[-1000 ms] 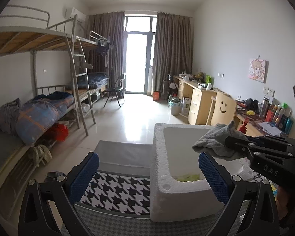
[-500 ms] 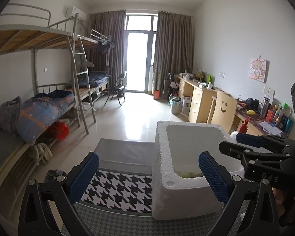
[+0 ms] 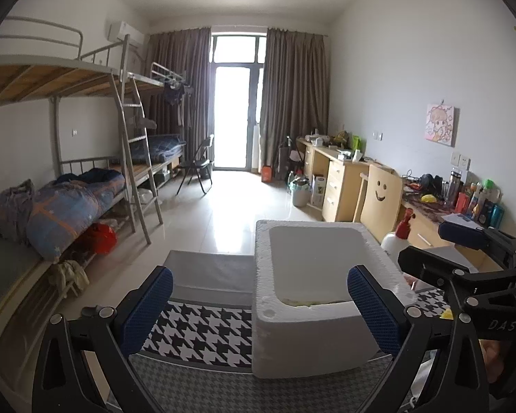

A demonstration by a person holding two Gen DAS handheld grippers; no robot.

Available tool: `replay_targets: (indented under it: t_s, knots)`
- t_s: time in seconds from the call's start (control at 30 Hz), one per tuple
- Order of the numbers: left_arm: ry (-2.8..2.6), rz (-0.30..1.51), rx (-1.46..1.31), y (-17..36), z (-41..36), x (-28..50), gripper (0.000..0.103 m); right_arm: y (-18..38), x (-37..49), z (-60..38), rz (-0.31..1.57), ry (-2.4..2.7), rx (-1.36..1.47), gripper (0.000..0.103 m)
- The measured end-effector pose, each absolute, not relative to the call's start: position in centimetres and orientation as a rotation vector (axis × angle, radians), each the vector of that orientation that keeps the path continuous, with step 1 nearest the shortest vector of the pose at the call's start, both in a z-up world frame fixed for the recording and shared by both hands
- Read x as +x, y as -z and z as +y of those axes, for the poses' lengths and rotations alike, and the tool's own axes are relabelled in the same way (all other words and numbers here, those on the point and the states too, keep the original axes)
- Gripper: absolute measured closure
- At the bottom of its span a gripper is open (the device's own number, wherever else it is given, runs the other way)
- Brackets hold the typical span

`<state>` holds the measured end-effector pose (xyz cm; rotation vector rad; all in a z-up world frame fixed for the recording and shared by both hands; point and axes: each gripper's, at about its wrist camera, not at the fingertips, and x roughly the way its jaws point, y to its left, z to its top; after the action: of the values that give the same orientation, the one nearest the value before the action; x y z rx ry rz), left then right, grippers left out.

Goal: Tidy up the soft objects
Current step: 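Move both grippers away from the foam box back over the table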

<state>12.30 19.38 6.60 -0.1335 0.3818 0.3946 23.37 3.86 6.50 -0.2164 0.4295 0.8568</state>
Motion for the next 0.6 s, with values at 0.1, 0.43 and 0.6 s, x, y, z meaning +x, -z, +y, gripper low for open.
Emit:
replay_targets:
  t_s: [0.1,0.43,0.6]
  knots:
    - [-0.394,0.373,-0.121,-6.9,18.8,11.8,0.001,-6.8,22.8,3.0,0.419,-0.861,-0.202,0.009]
    - [-0.35,0.339,-0.097,-8.0,16.3,10.4,0.001,-7.7,21.1,-0.1,0.375,-0.814,-0.178,0.009]
    - [-0.333,0.33,-0.088,-8.2,15.1,9.7,0.001,-8.0,19.8,-1.6,0.35,-0.794,-0.172,0.009]
